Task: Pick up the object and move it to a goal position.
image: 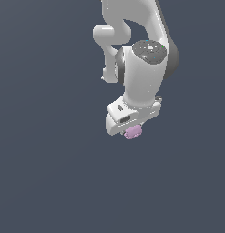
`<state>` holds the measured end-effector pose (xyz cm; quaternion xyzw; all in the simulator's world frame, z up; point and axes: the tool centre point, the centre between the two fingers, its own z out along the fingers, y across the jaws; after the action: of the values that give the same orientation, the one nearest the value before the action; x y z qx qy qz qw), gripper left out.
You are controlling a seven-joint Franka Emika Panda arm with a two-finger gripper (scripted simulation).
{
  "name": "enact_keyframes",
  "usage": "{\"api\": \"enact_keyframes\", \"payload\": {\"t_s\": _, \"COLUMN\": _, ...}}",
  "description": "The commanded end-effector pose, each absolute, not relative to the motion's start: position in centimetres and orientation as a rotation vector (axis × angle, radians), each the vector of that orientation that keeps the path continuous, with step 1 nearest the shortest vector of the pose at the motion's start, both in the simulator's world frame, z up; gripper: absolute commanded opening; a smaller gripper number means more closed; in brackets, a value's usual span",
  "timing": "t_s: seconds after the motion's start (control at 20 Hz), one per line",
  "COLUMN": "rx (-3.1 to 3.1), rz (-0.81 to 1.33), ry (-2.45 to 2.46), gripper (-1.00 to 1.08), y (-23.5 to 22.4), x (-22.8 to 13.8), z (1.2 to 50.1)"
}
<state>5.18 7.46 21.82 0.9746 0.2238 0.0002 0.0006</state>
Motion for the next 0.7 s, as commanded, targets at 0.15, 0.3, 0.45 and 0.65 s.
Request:
{"api": "enact_keyframes", "payload": {"t_s": 0.15, "rx": 3.061, "rz": 0.0, "ry": 0.702, "gripper": -1.0, "y": 11.1, "x": 5.2, "z": 27.4}}
{"api": "enact_keyframes", "payload": {"t_s": 0.3, "rx": 3.061, "rz": 0.0, "ry": 0.702, "gripper": -1.0, "y": 12.9, "x": 5.3, "z": 30.2}}
{"api": "enact_keyframes", "payload": {"t_s": 0.45, "rx": 3.062, "rz": 0.0, "ry": 0.701, "gripper": -1.0, "y": 14.7, "x": 5.5, "z": 32.9}}
{"api": "enact_keyframes", "payload": {"t_s": 0.65, "rx": 3.062, "rz": 0.0, "ry": 0.701, "gripper": -1.0, "y": 16.5, "x": 5.7, "z": 35.7}}
